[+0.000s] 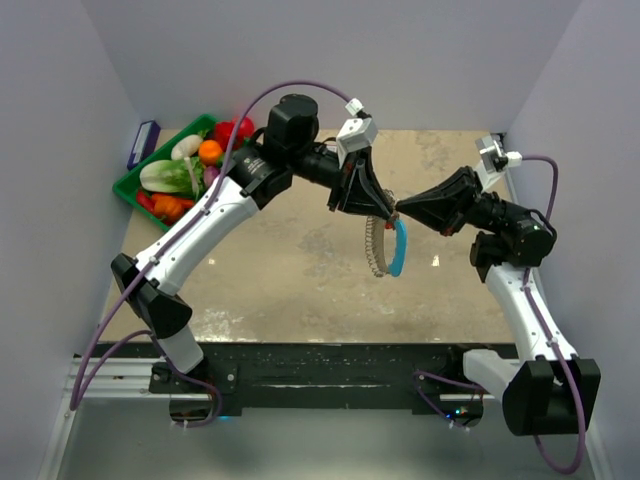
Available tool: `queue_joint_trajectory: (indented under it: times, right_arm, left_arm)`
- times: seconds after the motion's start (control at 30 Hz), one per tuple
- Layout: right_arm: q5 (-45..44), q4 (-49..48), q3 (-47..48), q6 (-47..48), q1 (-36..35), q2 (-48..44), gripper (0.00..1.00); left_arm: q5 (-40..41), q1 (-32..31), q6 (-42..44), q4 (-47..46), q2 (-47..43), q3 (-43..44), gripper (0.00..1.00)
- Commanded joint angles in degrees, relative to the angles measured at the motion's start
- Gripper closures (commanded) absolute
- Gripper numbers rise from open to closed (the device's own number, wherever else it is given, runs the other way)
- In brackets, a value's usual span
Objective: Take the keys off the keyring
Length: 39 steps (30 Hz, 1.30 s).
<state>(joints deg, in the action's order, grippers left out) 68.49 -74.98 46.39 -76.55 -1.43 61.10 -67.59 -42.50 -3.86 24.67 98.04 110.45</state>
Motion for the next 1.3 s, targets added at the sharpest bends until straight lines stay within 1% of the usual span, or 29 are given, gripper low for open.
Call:
queue_joint_trajectory:
  times: [0.0, 0.1, 0.4, 0.7, 0.87, 1.27]
  right_arm:
    - [-1.60, -22.49, 0.89, -0.53, 0.20, -1.51, 1.00]
    - [-1.25, -22.75, 1.07, -0.70, 0.29, -1.69, 1.00]
    - [-1.25, -23.10, 1.33, -0.88, 0.29, -1.77, 1.00]
    - [-1.69, -22.14, 1.07, -0.26, 0.38, -1.51, 1.00]
    - [-1.87, -21.44, 0.89, 0.79, 0.38, -1.25, 1.00]
    - [-1.87, -21.09, 0.89, 1.14, 0.29, -1.16, 1.00]
  left_arm:
    - [2.46, 0.23, 0.25, -0.32, -1.27, 2.13, 0.80]
    - [4.13, 0.93, 2.36, 1.61, -2.23, 2.40, 0.78]
    - [5.80, 1.90, 2.54, 1.35, -3.12, 1.34, 0.78]
    - [1.07, 1.81, -2.46, -2.16, -0.66, 2.13, 0.78]
    - [-1.05, 1.37, -3.53, -3.31, -0.22, 2.13, 0.78]
    - [0.27, 0.49, -3.70, -3.22, 0.40, 2.31, 0.78]
